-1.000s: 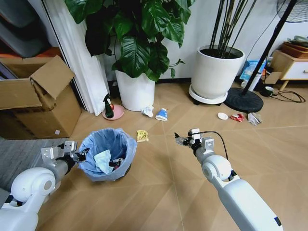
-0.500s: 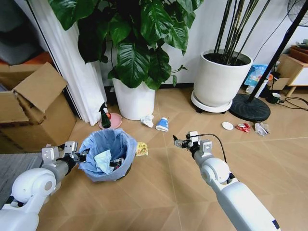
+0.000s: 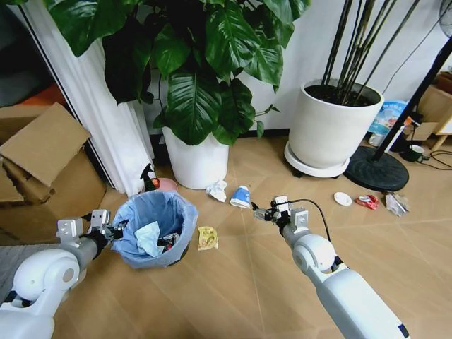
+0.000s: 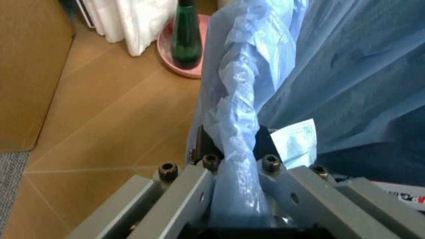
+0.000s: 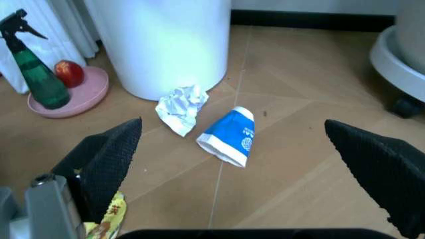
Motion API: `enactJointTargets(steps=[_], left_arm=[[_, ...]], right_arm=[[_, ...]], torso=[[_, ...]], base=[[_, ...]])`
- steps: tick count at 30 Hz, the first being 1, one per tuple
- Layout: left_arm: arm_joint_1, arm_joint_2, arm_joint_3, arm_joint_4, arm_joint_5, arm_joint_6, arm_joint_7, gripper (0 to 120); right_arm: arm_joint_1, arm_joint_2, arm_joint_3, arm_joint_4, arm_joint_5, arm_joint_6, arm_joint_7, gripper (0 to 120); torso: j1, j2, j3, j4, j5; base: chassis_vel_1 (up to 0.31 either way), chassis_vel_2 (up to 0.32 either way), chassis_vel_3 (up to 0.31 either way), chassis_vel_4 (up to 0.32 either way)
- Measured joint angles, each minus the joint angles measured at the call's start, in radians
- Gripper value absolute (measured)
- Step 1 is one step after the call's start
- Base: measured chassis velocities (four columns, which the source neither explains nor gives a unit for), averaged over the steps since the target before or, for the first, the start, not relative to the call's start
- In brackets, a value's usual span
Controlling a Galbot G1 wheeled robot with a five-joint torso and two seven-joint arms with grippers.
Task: Pick up the trash bin and place the garbage on the floor into it.
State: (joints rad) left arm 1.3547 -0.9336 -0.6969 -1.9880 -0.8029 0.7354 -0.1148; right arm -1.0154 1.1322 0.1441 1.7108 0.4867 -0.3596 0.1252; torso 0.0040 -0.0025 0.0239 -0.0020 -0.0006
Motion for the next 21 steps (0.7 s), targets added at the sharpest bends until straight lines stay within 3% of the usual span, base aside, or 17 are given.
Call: enactJointTargets(steps=[7, 21], left_arm=[[0.036, -0.012, -0.035, -0.004, 0.01, 0.0, 0.01, 0], [0.094, -0.059, -0.145, -0.016, 0.038, 0.0, 0.004, 0]], right_arm=[[0.018, -0.008, -0.05, -0.099, -0.018, 0.045, -0.078, 100], [0.213, 0.172, -0.249, -0.482, -0.069, 0.161, -0.288, 100]], torso=[[0.0, 0.0, 0.0, -0.0006, -0.0002], [0.0, 0.0, 0.0, 0.0001, -0.0005]], base=[[-0.069, 0.049, 0.056, -0.055], [0.016, 0.0, -0.011, 0.011]])
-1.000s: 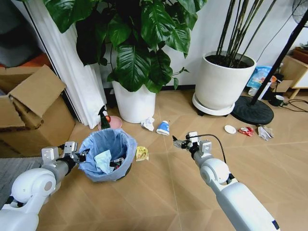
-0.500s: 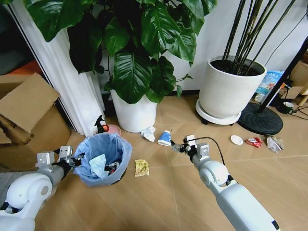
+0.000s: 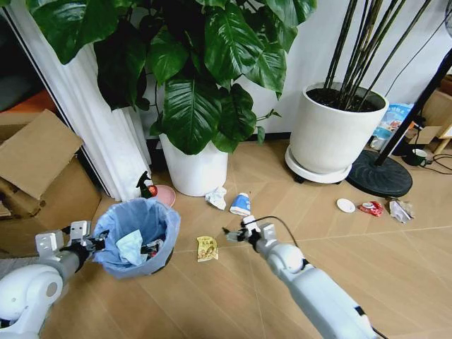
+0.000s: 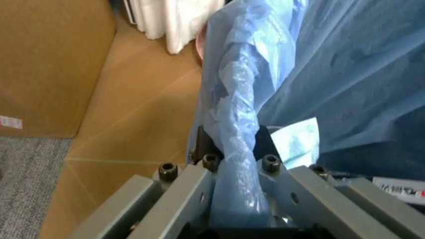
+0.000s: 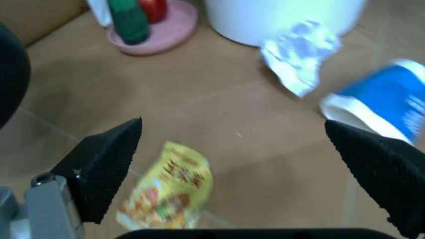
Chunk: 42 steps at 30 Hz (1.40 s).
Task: Pick up the trash bin and place the garbage on the floor into it.
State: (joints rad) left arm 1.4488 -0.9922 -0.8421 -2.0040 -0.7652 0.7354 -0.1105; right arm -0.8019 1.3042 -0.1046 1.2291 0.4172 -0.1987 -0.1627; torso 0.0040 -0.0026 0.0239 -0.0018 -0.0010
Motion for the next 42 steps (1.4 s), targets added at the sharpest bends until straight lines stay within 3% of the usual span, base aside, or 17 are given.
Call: enactJointTargets(steps=[2, 3, 4, 10, 21, 42], left_arm=[[0.002, -0.001, -0.003, -0.001, 0.0, 0.0, -0.001, 0], [0.006, -0.002, -0.01, -0.004, 0.0, 0.0, -0.004, 0], [0.014, -0.005, -0.02, -0.012, -0.002, 0.0, -0.008, 0], [0.03, -0.009, -0.039, -0.036, -0.013, 0.0, -0.028, 0], [0.032, -0.009, -0.052, -0.055, -0.031, 0.0, -0.054, 0], [0.02, 0.001, -0.041, -0.056, -0.033, 0.0, -0.057, 0]], right_arm=[[0.009, 0.009, -0.006, -0.016, -0.004, 0.004, -0.007, 100], [0.027, 0.023, -0.018, -0.053, -0.015, 0.013, -0.019, 100], [0.059, 0.049, -0.037, -0.118, -0.034, 0.027, -0.035, 100], [0.116, 0.119, -0.079, -0.288, -0.087, 0.055, -0.07, 100], [0.149, 0.211, -0.073, -0.491, -0.187, 0.107, -0.089, 100], [0.191, 0.306, -0.001, -0.677, -0.25, 0.141, -0.114, 100]], torso=[[0.0, 0.0, 0.0, 0.0, 0.0002], [0.0, 0.0, 0.0, -0.0012, -0.0004], [0.0, 0.0, 0.0, -0.0001, -0.0003], [0.0, 0.0, 0.0, -0.0004, -0.0001], [0.0, 0.0, 0.0, -0.0005, -0.0002], [0.0, 0.0, 0.0, -0.0003, 0.0001]], base=[[0.0, 0.0, 0.0, 0.0], [0.0, 0.0, 0.0, 0.0], [0.0, 0.0, 0.0, 0.0], [0.0, 0.0, 0.0, 0.0], [0.0, 0.0, 0.0, 0.0], [0.0, 0.0, 0.0, 0.0]])
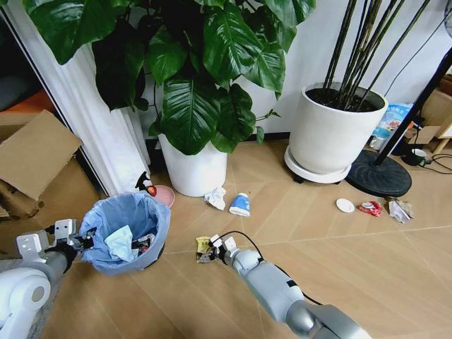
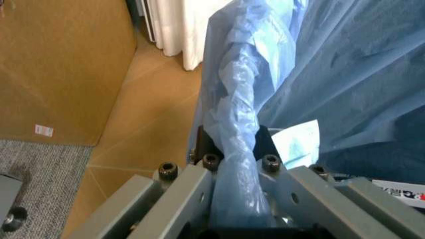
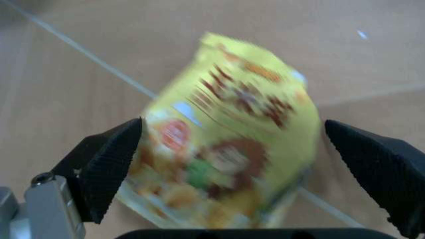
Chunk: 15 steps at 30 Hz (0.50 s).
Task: Pick up the trash bin and place the garbage on the floor into it.
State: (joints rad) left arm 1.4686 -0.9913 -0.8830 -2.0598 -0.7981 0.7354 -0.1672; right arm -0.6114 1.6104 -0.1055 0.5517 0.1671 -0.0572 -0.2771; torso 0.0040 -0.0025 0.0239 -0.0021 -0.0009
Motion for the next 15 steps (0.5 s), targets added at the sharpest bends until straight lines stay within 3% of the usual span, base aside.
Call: enactJointTargets(steps=[9, 15], left_arm=[[-0.006, 0.002, 0.002, 0.008, 0.0, 0.0, 0.002, 0], [-0.012, 0.003, 0.009, 0.013, 0.0, 0.0, 0.003, 0]], right_arm=[[0.008, 0.0, 0.02, -0.027, -0.007, 0.006, -0.011, 95], [0.016, 0.0, 0.035, -0.043, -0.015, 0.014, -0.022, 81]], torso=[[0.0, 0.0, 0.0, -0.0001, 0.0001], [0.0, 0.0, 0.0, -0.0002, 0.0001]], base=[[0.0, 0.0, 0.0, 0.0], [0.0, 0.0, 0.0, 0.0]])
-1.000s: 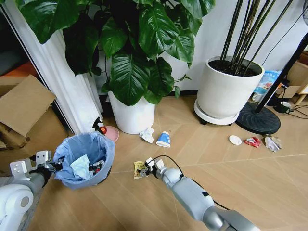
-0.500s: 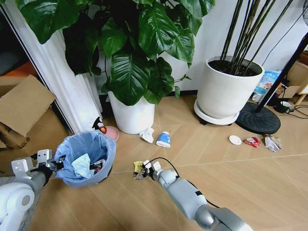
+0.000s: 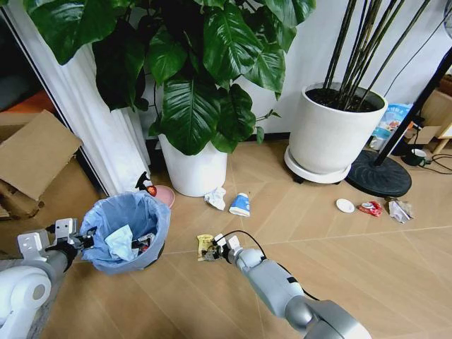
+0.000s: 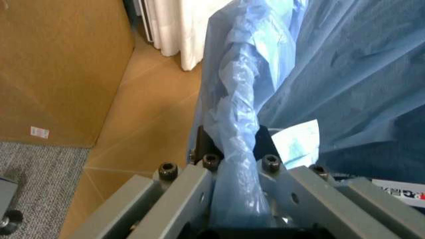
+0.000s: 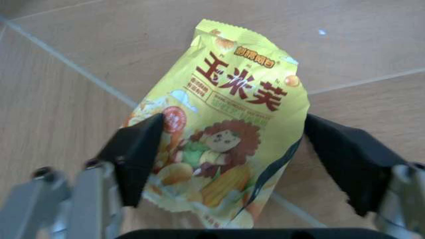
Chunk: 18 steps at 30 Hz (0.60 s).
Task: Pick up the trash bin and place the garbage on the floor into it.
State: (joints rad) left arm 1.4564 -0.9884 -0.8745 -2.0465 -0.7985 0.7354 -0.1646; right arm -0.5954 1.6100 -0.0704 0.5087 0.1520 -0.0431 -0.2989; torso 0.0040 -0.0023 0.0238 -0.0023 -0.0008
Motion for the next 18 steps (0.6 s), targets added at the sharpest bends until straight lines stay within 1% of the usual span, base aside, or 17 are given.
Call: enactJointTargets(steps=[1, 3, 4, 6, 7, 8, 10, 11, 12, 14, 15, 18], left_arm=[[-0.001, 0.0, 0.001, 0.001, 0.0, 0.0, 0.0, 0], [-0.004, 0.001, 0.004, 0.002, 0.0, 0.0, 0.0, 0], [-0.004, 0.001, 0.004, 0.002, 0.0, 0.0, 0.0, 0], [-0.006, 0.002, 0.006, 0.003, 0.0, 0.0, 0.0, 0], [-0.006, 0.003, 0.008, 0.004, 0.0, 0.0, 0.001, 0], [-0.006, 0.003, 0.008, 0.004, 0.0, 0.0, 0.001, 0], [-0.006, 0.004, 0.009, 0.005, 0.0, 0.0, 0.002, 0], [-0.006, 0.004, 0.01, 0.005, 0.0, 0.0, 0.002, 0], [-0.006, 0.004, 0.01, 0.005, 0.0, 0.0, 0.002, 0], [-0.008, 0.005, 0.012, 0.007, 0.001, 0.0, 0.003, 0], [-0.008, 0.005, 0.012, 0.007, 0.001, 0.0, 0.003, 0], [-0.008, 0.005, 0.013, 0.007, 0.002, 0.0, 0.003, 0]], right_arm=[[0.001, 0.0, 0.003, -0.003, -0.002, 0.002, -0.002, 73], [0.005, 0.0, 0.009, -0.01, -0.004, 0.006, -0.004, 66], [0.005, 0.0, 0.009, -0.01, -0.004, 0.006, -0.004, 66], [0.006, -0.001, 0.014, -0.012, -0.007, 0.007, -0.004, 52], [0.005, -0.001, 0.017, -0.011, -0.01, 0.007, -0.004, 49], [0.005, -0.001, 0.017, -0.011, -0.01, 0.007, -0.004, 49], [0.003, -0.001, 0.022, -0.008, -0.017, 0.007, -0.004, 42], [-0.004, -0.001, 0.023, 0.004, -0.02, 0.006, -0.003, 34], [-0.004, -0.001, 0.023, 0.004, -0.02, 0.006, -0.003, 34], [-0.009, -0.001, 0.023, 0.011, -0.023, 0.003, -0.001, 24], [-0.009, -0.001, 0.023, 0.011, -0.023, 0.003, -0.001, 24], [-0.009, -0.002, 0.023, 0.015, -0.025, 0.0, 0.002, 19]], torso=[[0.0, 0.0, 0.0, 0.0, 0.0001], [0.0, 0.0, 0.0, -0.0001, -0.0001], [0.0, 0.0, 0.0, -0.0001, -0.0001], [0.0, 0.0, 0.0, -0.0004, -0.0004], [0.0, 0.0, 0.0, -0.0003, -0.0003], [0.0, 0.0, 0.0, -0.0003, -0.0003], [0.0, 0.0, 0.0, -0.0003, -0.0003], [0.0, 0.0, 0.0, -0.0001, 0.0002], [0.0, 0.0, 0.0, -0.0001, 0.0002], [0.0, 0.0, 0.0, 0.0001, 0.0001], [0.0, 0.0, 0.0, 0.0001, 0.0001], [0.0, 0.0, 0.0, 0.0002, 0.0002]], base=[[0.0, 0.0, 0.0, 0.0], [0.0, 0.0, 0.0, 0.0], [0.0, 0.0, 0.0, 0.0], [0.0, 0.0, 0.0, 0.0], [0.0, 0.0, 0.0, 0.0], [0.0, 0.0, 0.0, 0.0], [0.0, 0.0, 0.0, 0.0], [0.0, 0.0, 0.0, 0.0], [0.0, 0.0, 0.0, 0.0], [0.0, 0.0, 0.0, 0.0], [0.0, 0.0, 0.0, 0.0], [0.0, 0.0, 0.0, 0.0]])
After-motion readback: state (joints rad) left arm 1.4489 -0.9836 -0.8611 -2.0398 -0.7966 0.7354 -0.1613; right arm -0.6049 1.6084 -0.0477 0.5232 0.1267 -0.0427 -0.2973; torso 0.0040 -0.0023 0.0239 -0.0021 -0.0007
